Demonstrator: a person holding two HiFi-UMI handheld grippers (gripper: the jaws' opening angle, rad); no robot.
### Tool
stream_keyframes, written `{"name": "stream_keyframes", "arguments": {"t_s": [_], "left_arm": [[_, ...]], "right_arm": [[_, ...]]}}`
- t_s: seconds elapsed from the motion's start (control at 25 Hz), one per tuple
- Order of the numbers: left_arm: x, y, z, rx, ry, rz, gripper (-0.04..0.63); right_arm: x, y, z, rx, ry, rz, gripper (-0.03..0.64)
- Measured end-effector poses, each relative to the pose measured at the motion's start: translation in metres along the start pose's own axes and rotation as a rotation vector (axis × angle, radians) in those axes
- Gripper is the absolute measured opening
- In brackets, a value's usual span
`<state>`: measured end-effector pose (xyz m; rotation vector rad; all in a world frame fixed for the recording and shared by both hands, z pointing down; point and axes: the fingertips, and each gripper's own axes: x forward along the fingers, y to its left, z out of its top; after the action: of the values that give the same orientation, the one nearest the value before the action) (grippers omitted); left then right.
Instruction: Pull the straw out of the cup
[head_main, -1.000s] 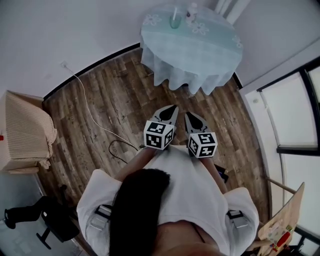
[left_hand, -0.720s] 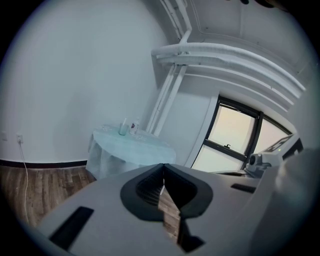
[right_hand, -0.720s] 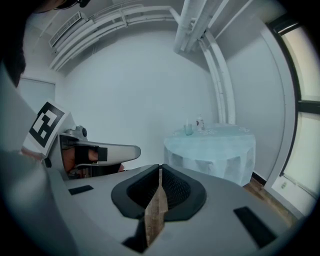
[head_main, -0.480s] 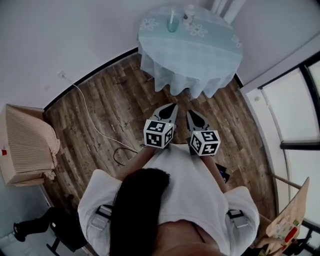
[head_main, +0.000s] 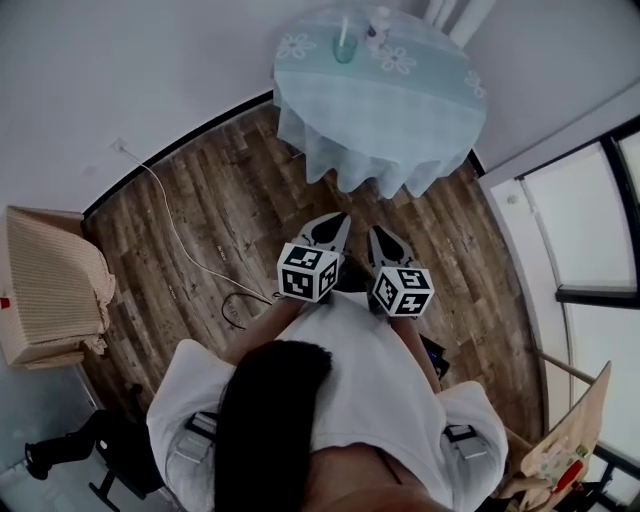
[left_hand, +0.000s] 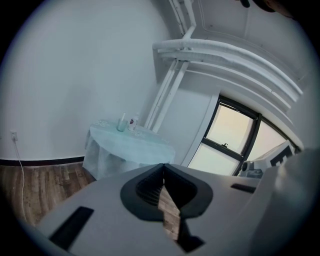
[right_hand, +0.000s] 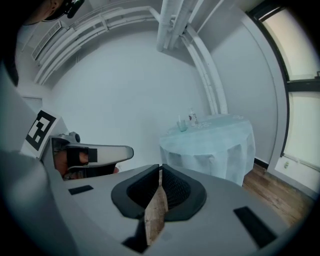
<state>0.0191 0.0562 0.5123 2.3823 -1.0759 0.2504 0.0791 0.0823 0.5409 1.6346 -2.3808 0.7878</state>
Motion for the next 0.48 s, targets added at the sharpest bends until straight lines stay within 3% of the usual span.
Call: {"name": "stream_keyframes", "arguments": {"t_s": [0.48], "left_arm": [[0.022, 0.037, 0.008, -0.055, 0.018, 0.071, 0.009]], "right_arm": [[0.041, -0.004, 0.021, -0.011, 0.001, 0.099, 0.04]]}}
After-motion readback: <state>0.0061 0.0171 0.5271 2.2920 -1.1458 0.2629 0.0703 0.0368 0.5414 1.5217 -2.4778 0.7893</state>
